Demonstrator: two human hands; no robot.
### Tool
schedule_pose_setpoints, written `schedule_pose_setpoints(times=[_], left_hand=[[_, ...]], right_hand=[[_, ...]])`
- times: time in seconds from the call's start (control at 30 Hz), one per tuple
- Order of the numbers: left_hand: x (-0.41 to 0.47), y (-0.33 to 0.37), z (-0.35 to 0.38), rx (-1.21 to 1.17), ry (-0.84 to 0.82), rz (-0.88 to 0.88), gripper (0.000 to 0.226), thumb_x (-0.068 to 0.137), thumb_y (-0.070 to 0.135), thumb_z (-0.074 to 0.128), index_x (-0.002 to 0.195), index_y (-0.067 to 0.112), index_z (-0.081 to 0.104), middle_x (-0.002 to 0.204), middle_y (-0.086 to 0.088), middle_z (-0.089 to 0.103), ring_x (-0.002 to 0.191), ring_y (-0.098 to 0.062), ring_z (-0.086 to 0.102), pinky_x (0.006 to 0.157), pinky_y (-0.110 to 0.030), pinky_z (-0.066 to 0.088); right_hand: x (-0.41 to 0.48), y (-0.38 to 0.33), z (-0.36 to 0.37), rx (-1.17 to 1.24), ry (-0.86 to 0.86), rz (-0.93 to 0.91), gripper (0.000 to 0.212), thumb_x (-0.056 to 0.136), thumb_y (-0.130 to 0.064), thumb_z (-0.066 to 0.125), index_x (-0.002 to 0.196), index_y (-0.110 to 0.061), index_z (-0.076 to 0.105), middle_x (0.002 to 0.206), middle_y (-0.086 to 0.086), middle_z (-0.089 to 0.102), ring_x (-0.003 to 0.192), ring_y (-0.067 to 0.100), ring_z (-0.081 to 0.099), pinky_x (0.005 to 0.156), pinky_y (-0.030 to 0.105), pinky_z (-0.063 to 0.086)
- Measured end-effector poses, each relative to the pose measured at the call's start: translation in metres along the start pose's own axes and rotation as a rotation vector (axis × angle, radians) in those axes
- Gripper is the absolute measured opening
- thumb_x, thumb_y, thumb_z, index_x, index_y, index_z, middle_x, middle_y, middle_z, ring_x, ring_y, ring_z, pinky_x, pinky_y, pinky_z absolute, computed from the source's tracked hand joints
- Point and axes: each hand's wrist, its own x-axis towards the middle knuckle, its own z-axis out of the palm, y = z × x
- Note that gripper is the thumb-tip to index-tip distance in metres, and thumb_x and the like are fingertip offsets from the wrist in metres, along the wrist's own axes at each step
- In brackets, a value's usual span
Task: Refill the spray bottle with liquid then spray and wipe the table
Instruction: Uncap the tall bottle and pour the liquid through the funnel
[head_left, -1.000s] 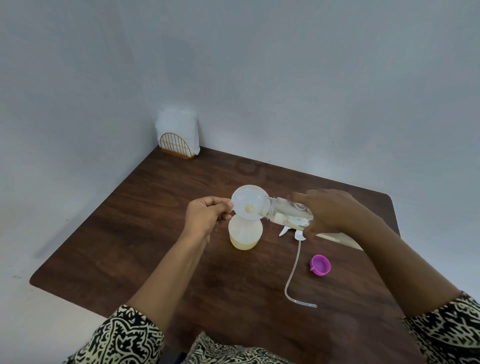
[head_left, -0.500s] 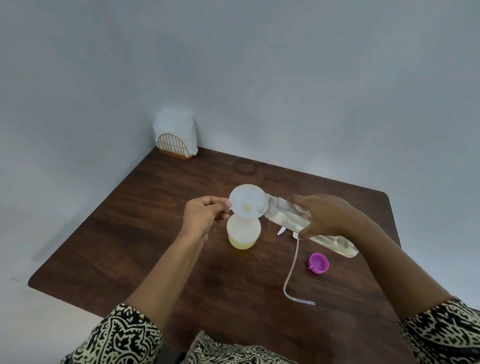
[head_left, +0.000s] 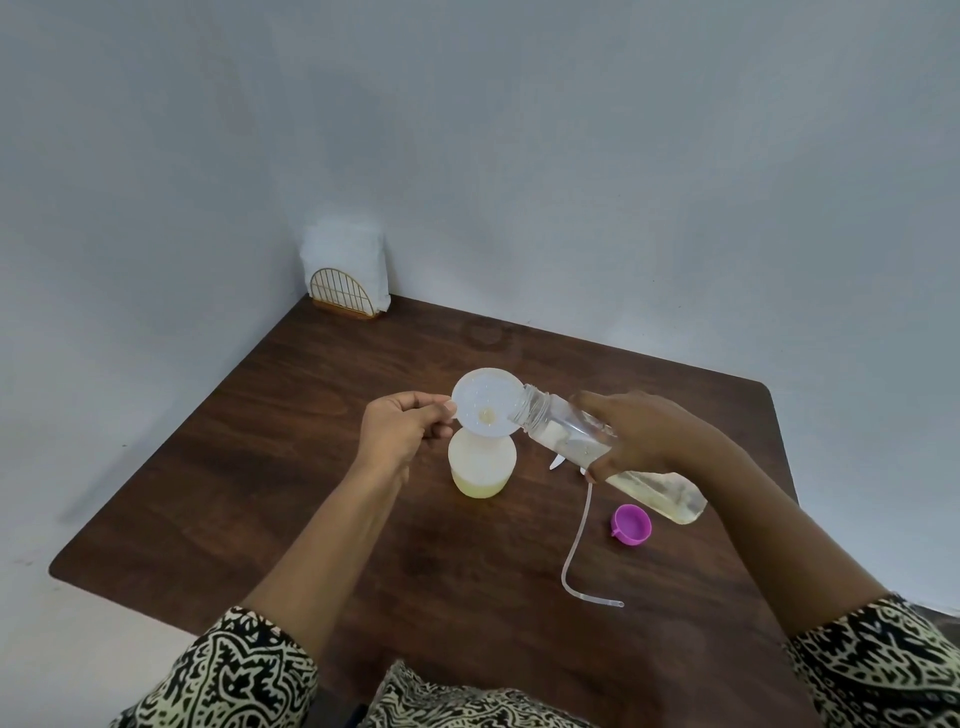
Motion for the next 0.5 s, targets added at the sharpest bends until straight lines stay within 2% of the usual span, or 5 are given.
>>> schedule_pose_setpoints(times=[0.1,0.17,0.33,0.5], left_hand=[[0.0003,0.0001,0.0003,0.002,0.001,0.004,0.004,0.081,0.007,0.074,0.084,0.007,0.074,0.068,-0.006,0.072,0.053,-0.009,0.060,0.063,-0.026,0.055],[0.0002,0.0002,0.0006,0.006,0.006,0.005,0.003,0.081,0.007,0.074,0.084,0.008,0.074,0.069,-0.006,0.072,0.054,-0.009,0.060,0.063,-0.025,0.055],[0.0000,-0.0008,0.0007,-0.014,0.001,0.006,0.004,0.080,0.006,0.074,0.084,0.007,0.074,0.066,-0.005,0.071,0.052,-0.008,0.060,0.062,-0.025,0.055],[-0.0005,-0.0004,0.0003,-0.027,0.006,0.004,0.002,0.081,0.004,0.073,0.082,0.006,0.073,0.065,-0.005,0.071,0.051,-0.009,0.059,0.051,-0.018,0.052]], right_hand=[[0.0001,-0.0001,-0.0007,0.013,0.002,-0.004,0.059,0.067,-0.047,0.074,0.114,-0.025,0.046,0.088,-0.006,0.061,0.068,0.008,0.050,0.059,0.025,0.041],[0.0008,-0.0002,-0.0014,0.012,-0.007,-0.005,0.060,0.068,-0.047,0.075,0.116,-0.025,0.046,0.092,-0.005,0.062,0.072,0.010,0.052,0.062,0.027,0.043],[0.0000,0.0003,-0.0012,0.019,0.003,-0.016,0.060,0.069,-0.047,0.074,0.117,-0.024,0.047,0.092,-0.004,0.063,0.075,0.012,0.054,0.057,0.023,0.038],[-0.0033,-0.0012,0.0043,0.073,0.031,0.006,0.059,0.068,-0.047,0.073,0.116,-0.025,0.047,0.089,-0.009,0.061,0.073,0.011,0.055,0.060,0.026,0.042]])
